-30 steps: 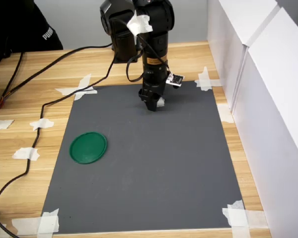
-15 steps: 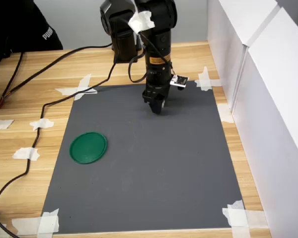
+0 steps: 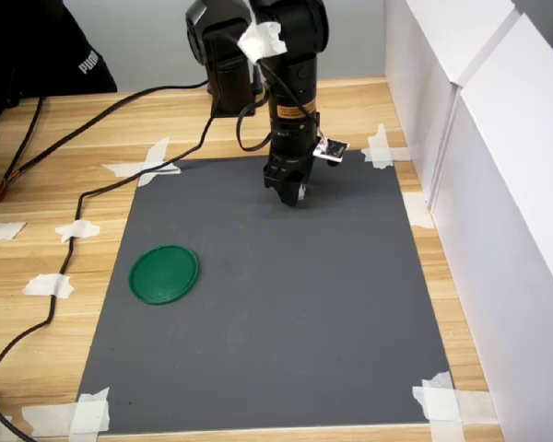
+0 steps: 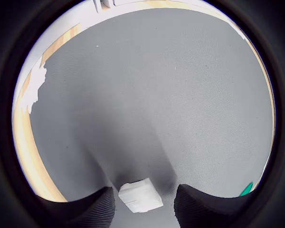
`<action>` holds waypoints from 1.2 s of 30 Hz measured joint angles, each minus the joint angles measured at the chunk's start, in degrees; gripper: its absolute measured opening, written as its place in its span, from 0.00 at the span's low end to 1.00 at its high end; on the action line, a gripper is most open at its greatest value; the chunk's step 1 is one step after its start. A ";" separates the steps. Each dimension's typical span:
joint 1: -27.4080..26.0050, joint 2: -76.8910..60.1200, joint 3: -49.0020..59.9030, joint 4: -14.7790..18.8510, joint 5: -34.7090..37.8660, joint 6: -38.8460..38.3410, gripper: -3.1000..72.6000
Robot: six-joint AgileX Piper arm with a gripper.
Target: Grasp a white terminal and put it on the green lid.
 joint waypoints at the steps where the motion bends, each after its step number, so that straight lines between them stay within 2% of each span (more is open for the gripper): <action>1: 0.00 0.00 0.00 0.00 0.37 0.00 0.73; 8: 0.00 -0.36 -0.08 0.05 3.78 0.14 0.73; 15: 0.77 -0.36 -0.44 -0.01 1.30 -0.47 0.73; 21: 2.62 -0.36 -0.44 -1.45 -1.12 -1.56 0.73; 36: 2.62 -0.36 2.39 -2.02 -2.31 -1.50 0.73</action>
